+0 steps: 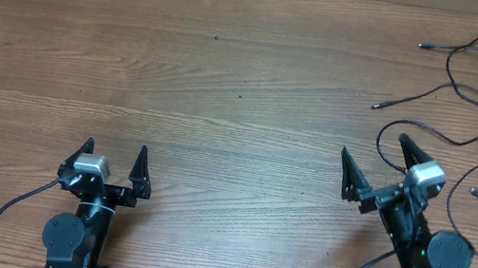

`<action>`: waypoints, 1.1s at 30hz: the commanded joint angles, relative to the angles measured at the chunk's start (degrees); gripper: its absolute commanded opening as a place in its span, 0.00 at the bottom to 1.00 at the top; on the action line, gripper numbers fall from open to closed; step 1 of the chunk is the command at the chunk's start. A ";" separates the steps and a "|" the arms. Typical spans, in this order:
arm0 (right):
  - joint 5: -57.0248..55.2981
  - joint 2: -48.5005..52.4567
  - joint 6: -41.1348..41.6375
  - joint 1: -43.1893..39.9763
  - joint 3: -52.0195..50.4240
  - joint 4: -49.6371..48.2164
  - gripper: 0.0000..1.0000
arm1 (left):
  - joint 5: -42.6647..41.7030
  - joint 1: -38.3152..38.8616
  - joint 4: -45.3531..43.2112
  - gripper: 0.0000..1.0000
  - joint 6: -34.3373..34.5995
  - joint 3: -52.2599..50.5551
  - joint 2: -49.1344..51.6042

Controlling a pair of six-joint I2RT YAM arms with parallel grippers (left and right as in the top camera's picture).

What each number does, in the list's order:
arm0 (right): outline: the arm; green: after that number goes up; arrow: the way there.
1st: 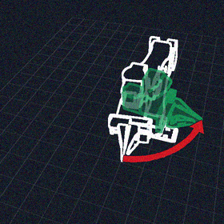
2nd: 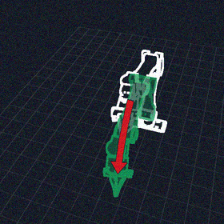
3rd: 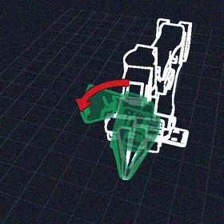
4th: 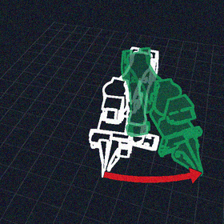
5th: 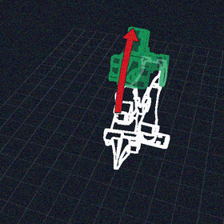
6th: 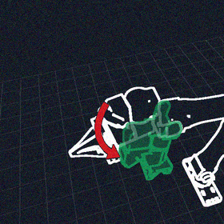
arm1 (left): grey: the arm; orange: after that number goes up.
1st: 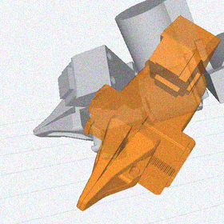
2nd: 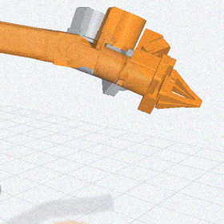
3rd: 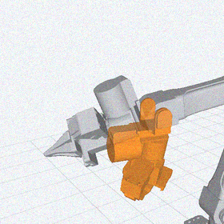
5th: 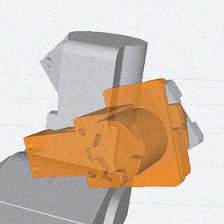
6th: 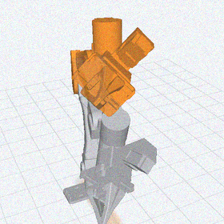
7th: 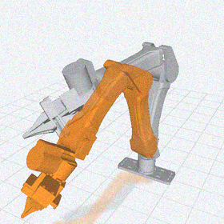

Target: Untangle cables

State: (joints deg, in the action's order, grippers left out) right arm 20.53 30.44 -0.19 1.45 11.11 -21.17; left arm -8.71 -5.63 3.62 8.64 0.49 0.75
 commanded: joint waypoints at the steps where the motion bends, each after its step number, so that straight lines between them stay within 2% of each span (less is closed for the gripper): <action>1: -0.50 -3.85 0.15 -0.37 -5.81 -2.93 1.00 | 0.31 0.17 0.15 1.00 0.17 -0.22 -0.50; 4: -0.52 -7.37 0.13 -0.37 -10.21 -6.56 1.00 | 0.33 0.17 0.15 1.00 0.17 -0.22 -0.50; 9: -2.51 -12.37 0.11 -1.49 -10.67 -2.14 1.00 | 0.33 0.17 0.15 1.00 0.17 -0.22 -0.50; 22: -1.51 -17.62 0.13 -9.53 -10.69 18.53 1.00 | 0.33 0.17 0.15 1.00 0.17 -0.22 -0.50; 26: -4.98 -25.05 0.33 -11.08 -10.69 24.87 1.00 | 0.33 0.17 0.15 1.00 0.17 -0.22 -0.50; 30: -9.44 -30.27 0.48 -11.28 -10.67 24.55 1.00 | 0.33 0.17 0.15 1.00 0.17 -0.22 -0.50; 33: -14.14 -30.27 5.88 -11.28 -10.67 25.59 1.00 | 0.31 0.17 0.15 1.00 0.17 -0.22 -0.50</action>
State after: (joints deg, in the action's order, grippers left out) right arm 12.78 0.69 1.28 -9.45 1.04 3.99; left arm -8.71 -5.63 3.62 8.67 0.49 0.75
